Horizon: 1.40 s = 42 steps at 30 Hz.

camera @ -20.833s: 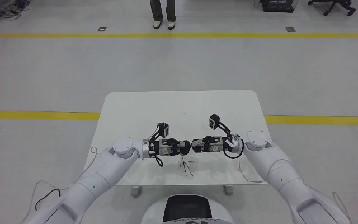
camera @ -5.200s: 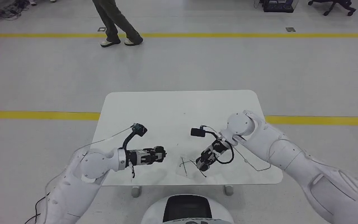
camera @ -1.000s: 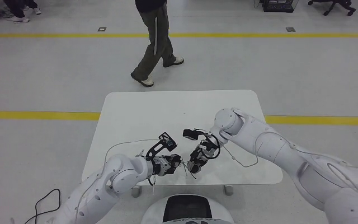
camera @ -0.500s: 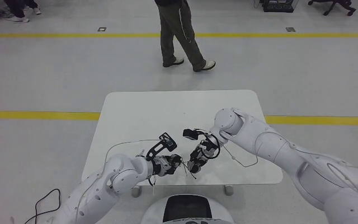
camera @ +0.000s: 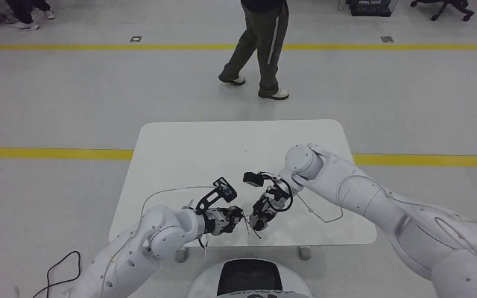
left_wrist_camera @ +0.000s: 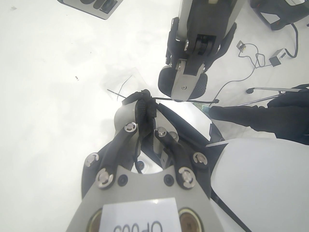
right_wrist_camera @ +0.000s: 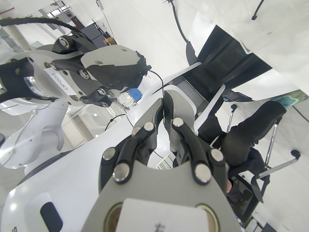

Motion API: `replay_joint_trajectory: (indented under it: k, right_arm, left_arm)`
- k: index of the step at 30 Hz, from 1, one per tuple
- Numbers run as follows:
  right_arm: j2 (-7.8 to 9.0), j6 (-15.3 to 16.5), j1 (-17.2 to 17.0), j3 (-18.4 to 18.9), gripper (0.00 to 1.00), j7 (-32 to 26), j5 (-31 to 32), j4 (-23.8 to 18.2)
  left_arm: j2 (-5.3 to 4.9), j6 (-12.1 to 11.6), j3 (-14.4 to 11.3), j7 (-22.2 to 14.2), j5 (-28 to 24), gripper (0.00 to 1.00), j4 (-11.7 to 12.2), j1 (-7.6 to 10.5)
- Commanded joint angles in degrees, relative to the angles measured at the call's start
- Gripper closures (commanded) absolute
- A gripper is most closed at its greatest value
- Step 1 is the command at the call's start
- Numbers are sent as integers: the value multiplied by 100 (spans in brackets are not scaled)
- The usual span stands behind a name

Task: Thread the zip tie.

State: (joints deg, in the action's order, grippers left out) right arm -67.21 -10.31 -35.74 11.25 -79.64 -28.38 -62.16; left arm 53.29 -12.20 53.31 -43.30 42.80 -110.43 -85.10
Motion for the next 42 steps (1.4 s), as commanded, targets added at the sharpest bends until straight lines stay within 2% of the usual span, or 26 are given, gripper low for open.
replay_joint_trajectory:
  k: [1, 27, 42]
  right_arm:
    - [-4, 10, 0, 0, 100, 0, 0, 4]
    - [-89, 138, 78, -131, 100, 0, -97, 49]
    - [-12, 108, 68, -35, 100, 0, -43, -40]
  left_arm:
    - [-4, 0, -8, 0, 1, 100, 1, 7]
    - [-45, 14, -140, 66, -35, 100, 11, 84]
    - [-65, 71, -213, 11, -21, 100, 29, 147]
